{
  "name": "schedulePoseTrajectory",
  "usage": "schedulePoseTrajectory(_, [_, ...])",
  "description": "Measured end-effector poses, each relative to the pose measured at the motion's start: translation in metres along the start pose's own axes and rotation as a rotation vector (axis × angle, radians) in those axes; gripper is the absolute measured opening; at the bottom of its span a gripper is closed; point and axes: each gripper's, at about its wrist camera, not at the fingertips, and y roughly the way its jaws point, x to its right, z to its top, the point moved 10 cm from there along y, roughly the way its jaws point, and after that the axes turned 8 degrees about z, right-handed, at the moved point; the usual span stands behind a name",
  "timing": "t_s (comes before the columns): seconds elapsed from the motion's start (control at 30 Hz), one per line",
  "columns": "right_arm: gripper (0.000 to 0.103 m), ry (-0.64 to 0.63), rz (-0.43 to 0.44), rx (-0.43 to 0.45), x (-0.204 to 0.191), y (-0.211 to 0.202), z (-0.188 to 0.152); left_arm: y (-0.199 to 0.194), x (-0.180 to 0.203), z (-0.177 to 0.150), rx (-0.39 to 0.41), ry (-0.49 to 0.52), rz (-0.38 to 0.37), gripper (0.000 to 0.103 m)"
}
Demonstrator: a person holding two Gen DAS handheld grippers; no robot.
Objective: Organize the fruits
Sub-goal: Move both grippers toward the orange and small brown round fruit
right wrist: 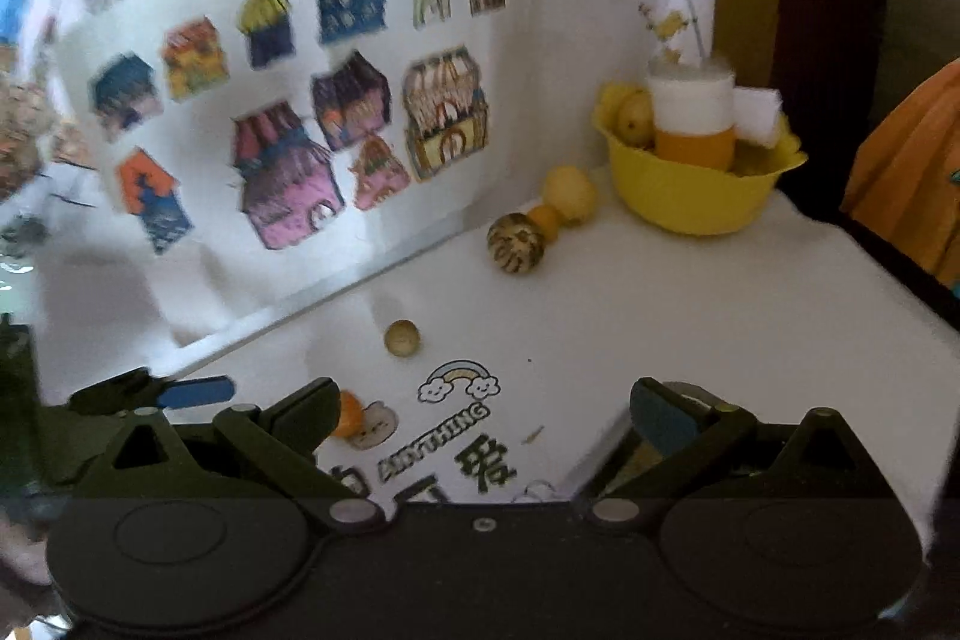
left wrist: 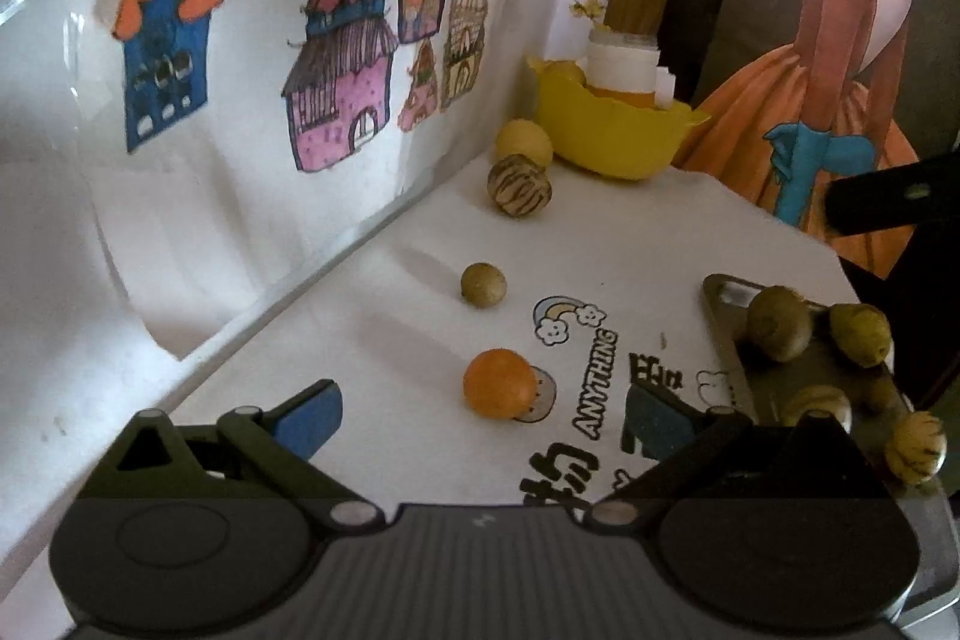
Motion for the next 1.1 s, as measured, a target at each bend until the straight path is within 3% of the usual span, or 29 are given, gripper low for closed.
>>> schedulePoseTrajectory(0.1, [0.102, -0.056, -0.032, -0.001, -0.019, -0.038, 0.005, -0.012, 0.0, 0.002, 0.006, 0.011, -0.002, 0.103])
schedulePoseTrajectory(0.23, [0.102, -0.252, -0.115, -0.021, -0.054, -0.078, 0.004, -0.026, -0.003, 0.004, 0.017, 0.016, 0.006, 0.103])
schedulePoseTrajectory(0.33, [0.102, -0.295, -0.115, -0.023, -0.071, -0.097, -0.008, -0.034, -0.005, 0.004, 0.02, -0.005, -0.002, 0.103])
schedulePoseTrajectory(0.53, [0.102, -0.199, -0.111, -0.089, -0.076, -0.133, -0.051, -0.05, 0.001, -0.001, 0.026, 0.0, -0.024, 0.103])
schedulePoseTrajectory(0.7, [0.102, -0.14, -0.135, -0.089, -0.089, -0.181, -0.07, -0.064, 0.009, -0.001, 0.037, 0.006, -0.048, 0.103])
schedulePoseTrajectory(0.93, [0.103, -0.107, -0.094, -0.075, -0.13, -0.235, -0.059, -0.088, 0.012, -0.001, 0.061, 0.016, -0.069, 0.103])
schedulePoseTrajectory(1.1, [0.103, 0.002, 0.076, -0.027, -0.165, -0.246, -0.03, -0.099, 0.0, 0.0, 0.073, 0.026, -0.047, 0.103])
